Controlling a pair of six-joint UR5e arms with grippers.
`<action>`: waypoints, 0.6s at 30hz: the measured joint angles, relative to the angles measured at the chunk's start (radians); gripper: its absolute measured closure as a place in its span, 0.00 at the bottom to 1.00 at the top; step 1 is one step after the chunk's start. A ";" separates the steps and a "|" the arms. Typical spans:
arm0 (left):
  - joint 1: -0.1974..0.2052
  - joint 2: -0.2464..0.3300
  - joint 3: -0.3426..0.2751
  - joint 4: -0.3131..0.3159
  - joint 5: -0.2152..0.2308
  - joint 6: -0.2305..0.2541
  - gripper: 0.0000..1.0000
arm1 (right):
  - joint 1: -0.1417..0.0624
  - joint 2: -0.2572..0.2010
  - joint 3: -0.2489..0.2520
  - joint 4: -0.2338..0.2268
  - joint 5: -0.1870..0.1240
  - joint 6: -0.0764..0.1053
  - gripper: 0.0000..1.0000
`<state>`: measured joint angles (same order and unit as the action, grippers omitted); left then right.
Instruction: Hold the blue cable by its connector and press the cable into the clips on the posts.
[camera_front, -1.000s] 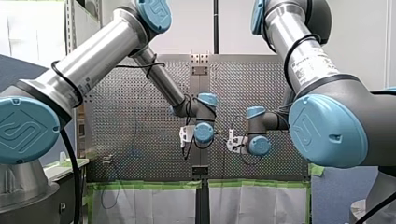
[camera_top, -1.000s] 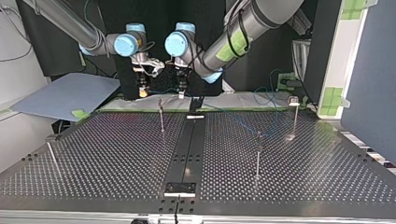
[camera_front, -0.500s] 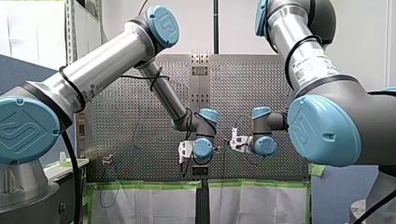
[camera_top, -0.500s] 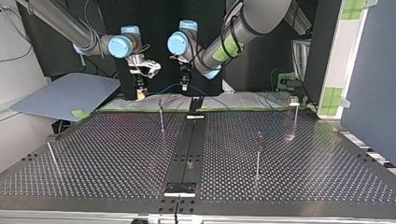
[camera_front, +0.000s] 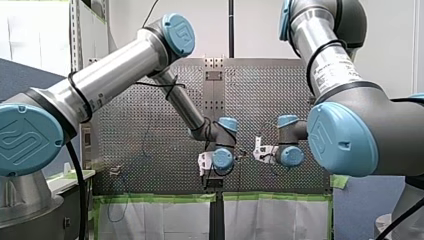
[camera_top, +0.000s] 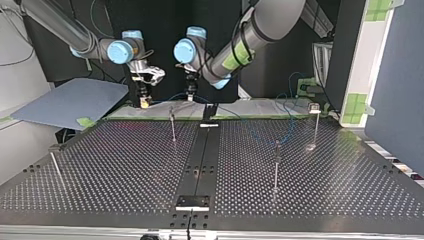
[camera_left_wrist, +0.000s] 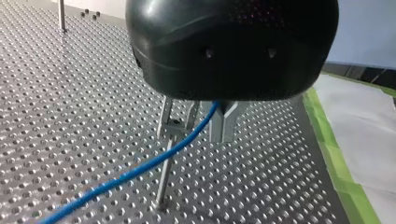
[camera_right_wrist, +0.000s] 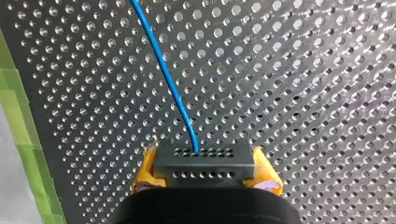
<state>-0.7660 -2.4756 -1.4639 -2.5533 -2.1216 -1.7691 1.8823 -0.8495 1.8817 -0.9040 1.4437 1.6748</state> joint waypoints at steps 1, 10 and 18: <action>-0.001 -0.003 0.011 -0.001 0.006 -0.002 1.00 | -0.007 0.004 -0.001 -0.002 -0.010 0.004 1.00; -0.002 -0.007 0.087 -0.001 0.042 -0.012 1.00 | -0.051 0.034 -0.018 -0.002 -0.080 0.027 1.00; 0.004 -0.029 0.104 -0.010 0.070 -0.014 1.00 | -0.073 0.035 -0.039 0.000 -0.102 0.044 1.00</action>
<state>-0.7623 -2.5049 -1.3596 -2.5632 -2.0516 -1.7829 1.8091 -0.8142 1.8424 -0.9037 1.3421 1.7184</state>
